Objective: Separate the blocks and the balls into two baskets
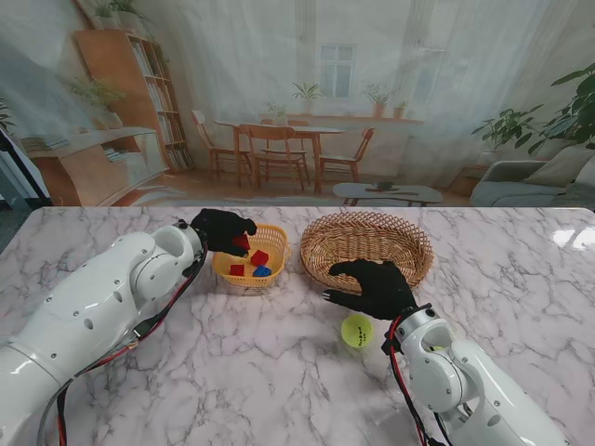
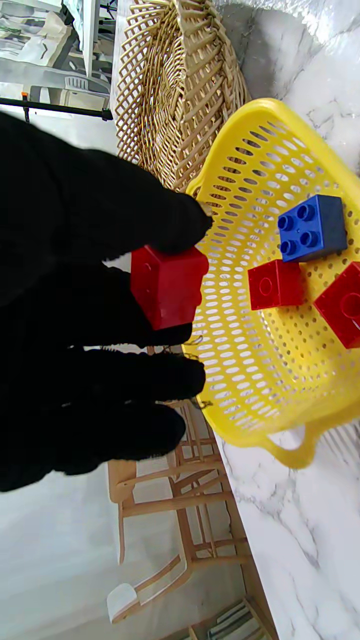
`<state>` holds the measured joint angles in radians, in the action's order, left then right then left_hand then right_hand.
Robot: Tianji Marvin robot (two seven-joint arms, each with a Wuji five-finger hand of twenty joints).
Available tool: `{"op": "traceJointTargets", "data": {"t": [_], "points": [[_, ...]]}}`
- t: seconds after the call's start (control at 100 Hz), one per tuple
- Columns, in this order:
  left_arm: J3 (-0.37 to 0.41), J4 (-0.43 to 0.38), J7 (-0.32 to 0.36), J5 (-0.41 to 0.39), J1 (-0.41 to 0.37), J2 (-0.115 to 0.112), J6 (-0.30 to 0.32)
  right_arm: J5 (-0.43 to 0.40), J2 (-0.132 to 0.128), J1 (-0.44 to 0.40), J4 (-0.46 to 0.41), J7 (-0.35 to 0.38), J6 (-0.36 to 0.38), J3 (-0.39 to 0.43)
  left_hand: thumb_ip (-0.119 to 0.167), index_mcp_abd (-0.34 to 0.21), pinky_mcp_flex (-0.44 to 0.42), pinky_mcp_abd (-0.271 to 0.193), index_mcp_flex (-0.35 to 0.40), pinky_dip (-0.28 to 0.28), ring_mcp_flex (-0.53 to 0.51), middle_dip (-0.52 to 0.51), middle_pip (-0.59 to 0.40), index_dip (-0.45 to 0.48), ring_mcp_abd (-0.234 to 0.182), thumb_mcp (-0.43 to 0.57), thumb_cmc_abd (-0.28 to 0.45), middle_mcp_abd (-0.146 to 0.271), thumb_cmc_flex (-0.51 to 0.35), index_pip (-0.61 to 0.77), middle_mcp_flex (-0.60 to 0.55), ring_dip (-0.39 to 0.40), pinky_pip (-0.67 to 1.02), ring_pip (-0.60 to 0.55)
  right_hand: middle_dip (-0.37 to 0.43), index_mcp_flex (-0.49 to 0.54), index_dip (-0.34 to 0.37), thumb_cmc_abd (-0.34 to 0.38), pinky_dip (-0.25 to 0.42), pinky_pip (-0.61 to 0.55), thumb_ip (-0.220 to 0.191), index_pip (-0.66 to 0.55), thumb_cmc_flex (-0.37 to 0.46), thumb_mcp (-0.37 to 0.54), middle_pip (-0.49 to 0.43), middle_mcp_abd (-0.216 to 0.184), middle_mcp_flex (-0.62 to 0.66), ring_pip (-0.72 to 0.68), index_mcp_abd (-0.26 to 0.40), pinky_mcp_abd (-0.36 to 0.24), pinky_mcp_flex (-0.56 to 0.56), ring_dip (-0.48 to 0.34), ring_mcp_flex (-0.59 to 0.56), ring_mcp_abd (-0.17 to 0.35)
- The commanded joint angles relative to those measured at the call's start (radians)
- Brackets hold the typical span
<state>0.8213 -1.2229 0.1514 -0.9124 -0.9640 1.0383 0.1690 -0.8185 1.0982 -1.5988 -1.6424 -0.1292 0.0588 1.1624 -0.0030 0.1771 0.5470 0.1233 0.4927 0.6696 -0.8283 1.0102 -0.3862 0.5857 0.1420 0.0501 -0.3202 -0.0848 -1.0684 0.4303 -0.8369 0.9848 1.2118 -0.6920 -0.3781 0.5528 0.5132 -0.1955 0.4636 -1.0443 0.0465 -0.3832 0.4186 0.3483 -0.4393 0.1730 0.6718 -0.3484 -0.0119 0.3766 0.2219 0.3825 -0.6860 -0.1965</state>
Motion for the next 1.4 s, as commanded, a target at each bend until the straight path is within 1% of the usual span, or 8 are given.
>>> {"op": "traceJointTargets", "data": {"t": [0.0, 0.1, 0.16, 0.35, 0.56, 0.86, 0.99, 1.39], "points": [[-0.006, 0.008, 0.014, 0.007, 0.009, 0.013, -0.007, 0.000, 0.001, -0.006, -0.001, -0.001, 0.002, 0.002, 0.037, -0.004, -0.010, -0.019, 0.003, -0.009, 0.009, -0.020, -0.054, -0.017, 0.016, 0.018, 0.049, 0.048, -0.064, -0.014, 0.008, -0.011, 0.010, 0.012, -0.001, -0.030, -0.007, 0.029, -0.001, 0.014, -0.018, 0.016, 0.023, -0.010, -0.012, 0.007, -0.020, 0.012, -0.013, 0.018, -0.017, 0.008, 0.007, -0.008], [-0.022, 0.021, 0.011, 0.010, 0.020, 0.014, -0.011, 0.000, 0.001, -0.005, 0.000, -0.001, 0.002, 0.001, 0.032, -0.005, -0.034, -0.016, 0.001, -0.025, 0.043, -0.127, -0.069, -0.061, 0.035, 0.014, 0.078, 0.021, -0.032, -0.036, 0.073, -0.056, -0.032, 0.073, -0.001, -0.031, -0.007, 0.029, -0.001, 0.013, -0.018, 0.016, 0.023, -0.010, -0.011, 0.006, -0.020, 0.012, -0.014, 0.018, -0.017, 0.008, 0.007, -0.008], [-0.027, 0.025, 0.018, 0.007, 0.024, 0.012, -0.012, 0.000, 0.001, -0.005, 0.001, -0.001, 0.002, 0.001, 0.031, -0.005, -0.070, -0.010, -0.002, -0.048, 0.089, -0.360, -0.082, -0.082, 0.050, -0.005, 0.118, -0.016, 0.007, -0.058, 0.159, -0.127, -0.079, 0.140, -0.002, -0.031, -0.007, 0.029, -0.001, 0.014, -0.018, 0.016, 0.023, -0.010, -0.012, 0.006, -0.020, 0.012, -0.014, 0.018, -0.017, 0.008, 0.007, -0.009], [-0.034, 0.047, 0.014, -0.007, 0.032, 0.008, -0.004, 0.000, 0.001, -0.004, 0.004, -0.003, 0.004, 0.000, 0.023, -0.006, -0.249, 0.053, -0.040, -0.134, 0.306, -0.675, 0.200, -0.124, 0.101, -0.051, 0.105, -0.114, 0.112, -0.172, 0.400, -0.427, -0.274, 0.403, -0.001, -0.035, -0.007, 0.029, -0.001, 0.013, -0.018, 0.018, 0.023, -0.009, -0.011, 0.006, -0.021, 0.013, -0.014, 0.018, -0.016, 0.008, 0.009, -0.008], [0.022, 0.019, -0.028, -0.052, -0.003, 0.004, 0.034, -0.001, 0.001, -0.003, 0.006, -0.002, 0.005, 0.002, 0.018, -0.007, -0.331, 0.081, -0.064, -0.158, 0.355, -0.693, 0.211, -0.133, 0.100, -0.057, 0.149, -0.104, 0.160, -0.219, 0.409, -0.462, -0.333, 0.403, -0.001, -0.026, -0.006, 0.028, -0.001, 0.014, -0.018, 0.014, 0.023, -0.009, -0.011, 0.005, -0.020, 0.013, -0.011, 0.018, -0.018, 0.008, 0.008, -0.007], [0.224, -0.190, -0.036, -0.147, -0.169, -0.008, 0.100, -0.004, 0.001, -0.010, 0.002, -0.009, 0.008, 0.010, 0.001, -0.025, -0.413, 0.102, -0.077, -0.176, 0.427, -0.756, 0.312, -0.115, 0.082, -0.071, 0.264, -0.103, 0.226, -0.271, 0.482, -0.550, -0.467, 0.490, -0.001, -0.015, -0.006, 0.028, -0.001, 0.014, -0.018, 0.010, 0.024, -0.009, -0.009, 0.008, -0.018, 0.017, -0.006, 0.018, -0.019, 0.006, 0.016, -0.009], [0.283, -0.254, -0.054, -0.105, -0.239, 0.001, 0.103, -0.007, 0.002, -0.016, 0.000, -0.016, 0.011, 0.017, 0.002, -0.009, -0.420, 0.118, -0.106, -0.175, 0.415, -0.747, 0.298, -0.123, 0.085, -0.072, 0.270, -0.100, 0.233, -0.291, 0.451, -0.549, -0.477, 0.481, -0.001, -0.013, -0.006, 0.027, -0.001, 0.015, -0.018, 0.010, 0.024, -0.009, -0.008, 0.009, -0.020, 0.020, -0.006, 0.016, -0.020, 0.005, 0.021, -0.009], [0.390, -0.358, -0.141, 0.115, -0.454, 0.036, 0.127, -0.008, 0.003, -0.029, -0.006, -0.025, 0.015, 0.031, 0.004, -0.049, -0.405, 0.175, 0.055, -0.133, 0.296, -0.662, 0.219, -0.083, 0.086, -0.071, 0.275, -0.058, 0.218, -0.215, 0.232, -0.495, -0.456, 0.433, -0.002, -0.006, -0.006, 0.028, 0.000, 0.015, -0.018, 0.008, 0.025, -0.010, -0.006, 0.008, -0.017, 0.020, -0.003, 0.017, -0.021, 0.004, 0.024, -0.008]]}}
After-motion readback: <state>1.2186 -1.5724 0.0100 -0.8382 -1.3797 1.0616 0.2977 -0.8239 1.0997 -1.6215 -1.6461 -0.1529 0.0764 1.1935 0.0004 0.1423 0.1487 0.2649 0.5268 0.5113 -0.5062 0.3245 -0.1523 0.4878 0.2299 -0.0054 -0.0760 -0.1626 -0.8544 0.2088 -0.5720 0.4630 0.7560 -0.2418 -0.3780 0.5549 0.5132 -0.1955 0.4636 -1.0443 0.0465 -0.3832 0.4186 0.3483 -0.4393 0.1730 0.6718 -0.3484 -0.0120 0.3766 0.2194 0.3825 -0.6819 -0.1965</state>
